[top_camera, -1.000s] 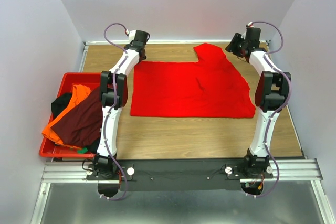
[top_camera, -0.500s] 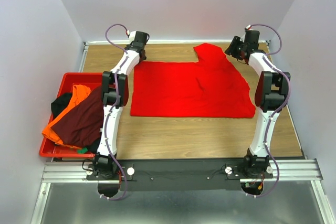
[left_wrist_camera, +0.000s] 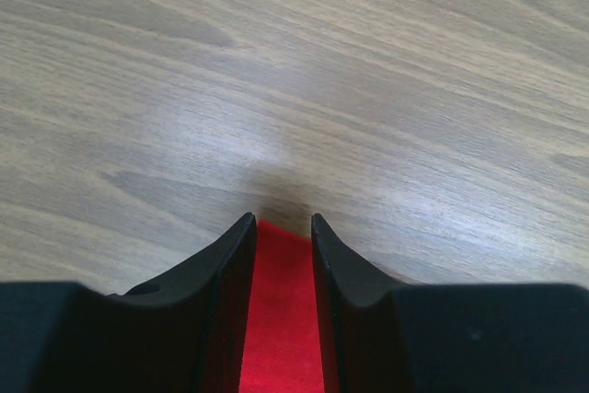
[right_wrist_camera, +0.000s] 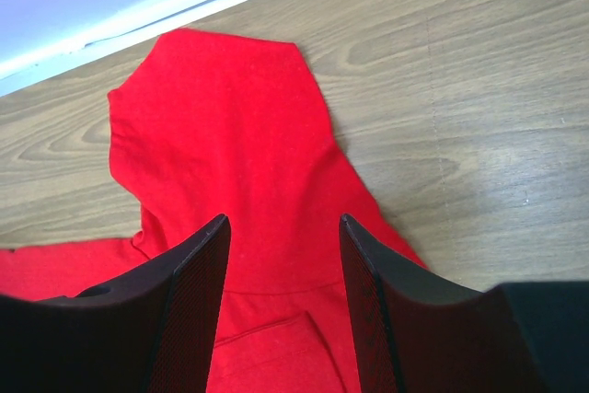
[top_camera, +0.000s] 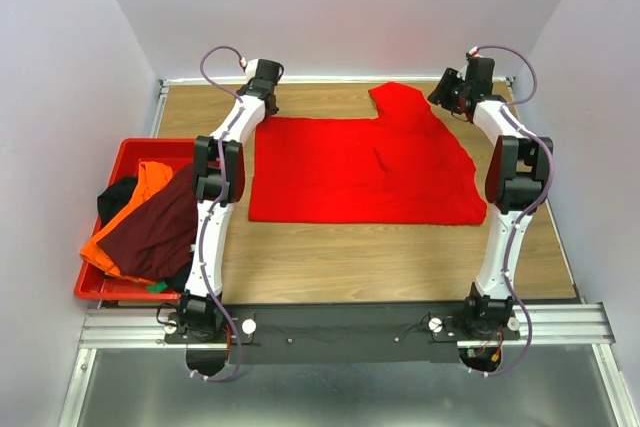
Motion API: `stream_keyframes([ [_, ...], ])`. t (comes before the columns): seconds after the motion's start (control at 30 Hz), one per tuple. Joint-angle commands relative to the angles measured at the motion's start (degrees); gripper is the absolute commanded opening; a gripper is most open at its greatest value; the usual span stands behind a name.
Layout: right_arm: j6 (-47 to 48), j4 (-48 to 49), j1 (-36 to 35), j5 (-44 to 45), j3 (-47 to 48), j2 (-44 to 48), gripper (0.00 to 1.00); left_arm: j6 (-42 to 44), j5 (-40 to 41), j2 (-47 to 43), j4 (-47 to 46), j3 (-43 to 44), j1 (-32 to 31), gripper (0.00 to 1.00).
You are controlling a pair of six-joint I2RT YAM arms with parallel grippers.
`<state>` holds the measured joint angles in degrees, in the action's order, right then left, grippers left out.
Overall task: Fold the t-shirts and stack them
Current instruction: Fold the tshirt
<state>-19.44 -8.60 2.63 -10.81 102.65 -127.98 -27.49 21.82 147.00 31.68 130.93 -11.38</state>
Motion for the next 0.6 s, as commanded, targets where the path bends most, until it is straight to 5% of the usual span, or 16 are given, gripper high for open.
stream_keyframes([
  [0.0, 0.55, 1.04, -0.35, -1.06, -0.17, -0.78, 0.58, -0.81, -0.56, 1.36, 0.84, 1.78, 0.48, 0.38],
  [0.43, 0.19, 1.13, -0.35, -1.58, -0.26, -0.43, 0.58, -2.13, -1.26, 1.19, 1.45, 1.87, 0.48, 0.35],
  [0.57, 0.28, 1.04, -0.35, -1.76, -0.35, -0.43, 0.58, -2.22, -1.87, 1.36, 1.54, 1.87, 0.48, 0.28],
])
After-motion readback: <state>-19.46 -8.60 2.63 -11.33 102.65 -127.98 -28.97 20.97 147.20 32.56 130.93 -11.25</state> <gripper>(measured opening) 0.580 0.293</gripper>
